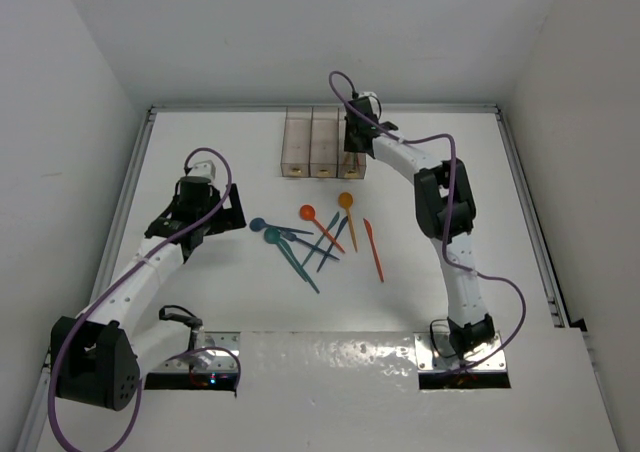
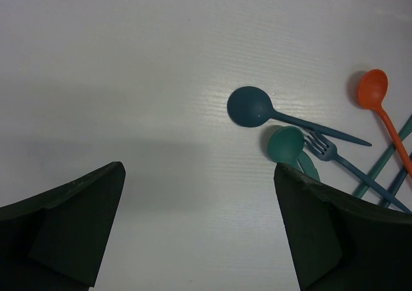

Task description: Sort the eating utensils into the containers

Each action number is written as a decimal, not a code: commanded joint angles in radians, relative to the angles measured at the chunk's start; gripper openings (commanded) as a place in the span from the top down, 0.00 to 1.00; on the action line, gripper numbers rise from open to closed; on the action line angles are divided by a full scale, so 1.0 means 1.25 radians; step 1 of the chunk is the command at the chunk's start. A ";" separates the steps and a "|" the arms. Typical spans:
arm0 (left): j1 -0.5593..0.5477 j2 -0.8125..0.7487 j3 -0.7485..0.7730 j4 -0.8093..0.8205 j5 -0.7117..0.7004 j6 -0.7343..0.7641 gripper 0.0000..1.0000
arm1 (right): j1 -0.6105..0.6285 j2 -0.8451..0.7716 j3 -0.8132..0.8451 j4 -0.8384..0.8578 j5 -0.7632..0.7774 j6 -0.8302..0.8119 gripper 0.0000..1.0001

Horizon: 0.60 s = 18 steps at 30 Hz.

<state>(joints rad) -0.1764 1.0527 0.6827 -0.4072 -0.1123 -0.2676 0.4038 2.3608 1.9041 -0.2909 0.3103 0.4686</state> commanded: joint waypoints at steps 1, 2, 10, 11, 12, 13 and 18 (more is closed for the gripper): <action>-0.010 -0.003 0.032 0.014 -0.003 0.001 0.00 | 0.008 -0.042 0.011 0.015 -0.033 -0.013 0.67; -0.010 -0.003 0.033 0.017 -0.002 0.001 0.00 | 0.008 -0.066 0.002 0.019 -0.046 -0.025 0.66; -0.009 -0.010 0.036 0.018 0.000 0.001 0.00 | 0.044 -0.300 -0.199 0.072 -0.169 -0.179 0.69; -0.010 -0.011 0.036 0.015 -0.002 -0.001 0.00 | 0.052 -0.354 -0.226 0.068 -0.189 -0.197 0.70; -0.009 -0.013 0.036 0.015 -0.007 -0.002 0.00 | 0.074 -0.378 -0.277 0.062 -0.229 -0.238 0.72; -0.010 -0.015 0.037 0.013 -0.010 -0.004 0.00 | 0.086 -0.400 -0.301 0.052 -0.243 -0.258 0.72; -0.009 -0.017 0.037 0.012 -0.018 -0.012 0.00 | 0.197 -0.509 -0.478 0.007 -0.274 -0.331 0.71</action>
<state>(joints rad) -0.1780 1.0527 0.6868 -0.4080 -0.1188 -0.2710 0.5838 1.7477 1.4017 -0.2478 0.0452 0.1528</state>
